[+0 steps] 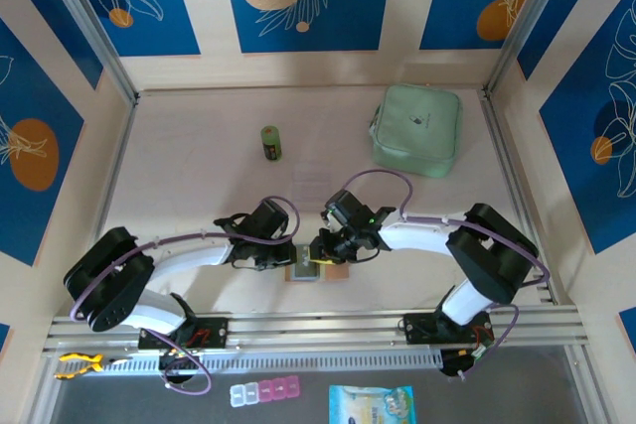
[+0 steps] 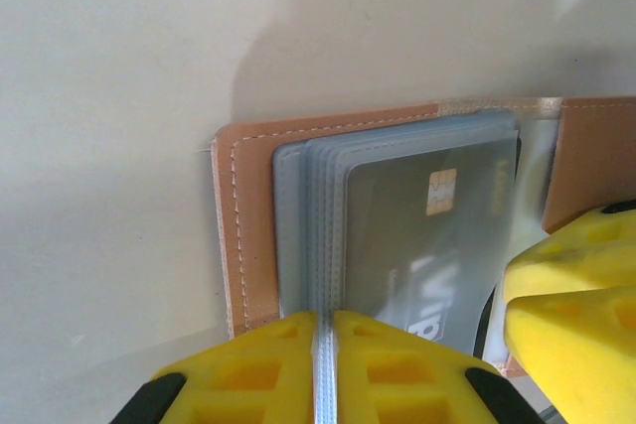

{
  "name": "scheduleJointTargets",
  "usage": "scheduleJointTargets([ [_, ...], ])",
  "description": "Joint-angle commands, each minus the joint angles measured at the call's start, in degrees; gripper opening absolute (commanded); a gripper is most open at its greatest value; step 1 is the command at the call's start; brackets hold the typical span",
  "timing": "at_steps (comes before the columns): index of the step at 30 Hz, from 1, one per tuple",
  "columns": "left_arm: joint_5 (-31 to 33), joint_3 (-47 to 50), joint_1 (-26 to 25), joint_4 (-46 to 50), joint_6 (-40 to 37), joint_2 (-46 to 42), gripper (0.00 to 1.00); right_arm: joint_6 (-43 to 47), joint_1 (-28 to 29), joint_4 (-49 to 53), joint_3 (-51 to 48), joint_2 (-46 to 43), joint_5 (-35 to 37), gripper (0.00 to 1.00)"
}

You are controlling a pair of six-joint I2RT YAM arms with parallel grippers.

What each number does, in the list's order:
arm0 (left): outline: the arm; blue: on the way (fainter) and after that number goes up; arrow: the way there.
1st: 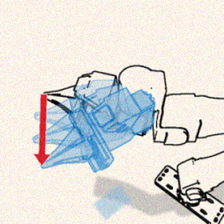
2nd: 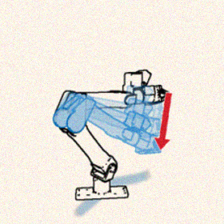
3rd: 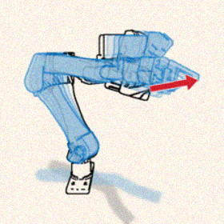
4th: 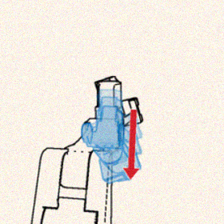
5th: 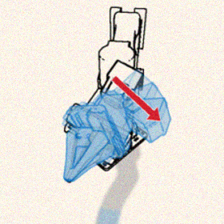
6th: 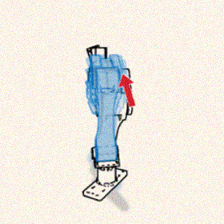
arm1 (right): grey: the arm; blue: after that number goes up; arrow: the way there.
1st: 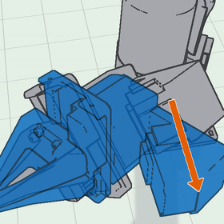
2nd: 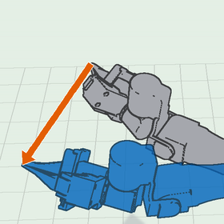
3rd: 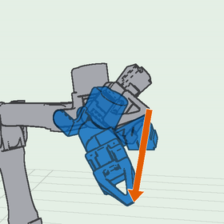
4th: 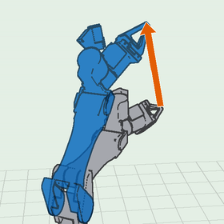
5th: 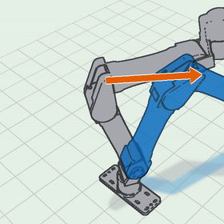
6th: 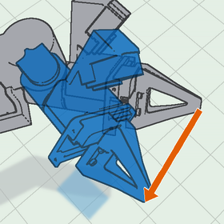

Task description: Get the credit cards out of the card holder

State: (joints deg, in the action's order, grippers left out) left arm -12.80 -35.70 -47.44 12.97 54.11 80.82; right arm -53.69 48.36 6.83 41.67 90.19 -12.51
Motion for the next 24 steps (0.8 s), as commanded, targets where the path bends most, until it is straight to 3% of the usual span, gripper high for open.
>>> scheduleJointTargets([
  [1, 0.3, 1.0, -0.5, 0.9, 0.3, 0.6, 0.12, -0.5, 0.1, -1.0, 0.8, 1.1, -2.0, 0.23],
  [24, 0.7, 0.8, -0.4, 1.7, 0.2, 0.2, 0.13, 1.8, 1.5, 12.2, 5.8, 1.4, 5.7, 0.24],
])
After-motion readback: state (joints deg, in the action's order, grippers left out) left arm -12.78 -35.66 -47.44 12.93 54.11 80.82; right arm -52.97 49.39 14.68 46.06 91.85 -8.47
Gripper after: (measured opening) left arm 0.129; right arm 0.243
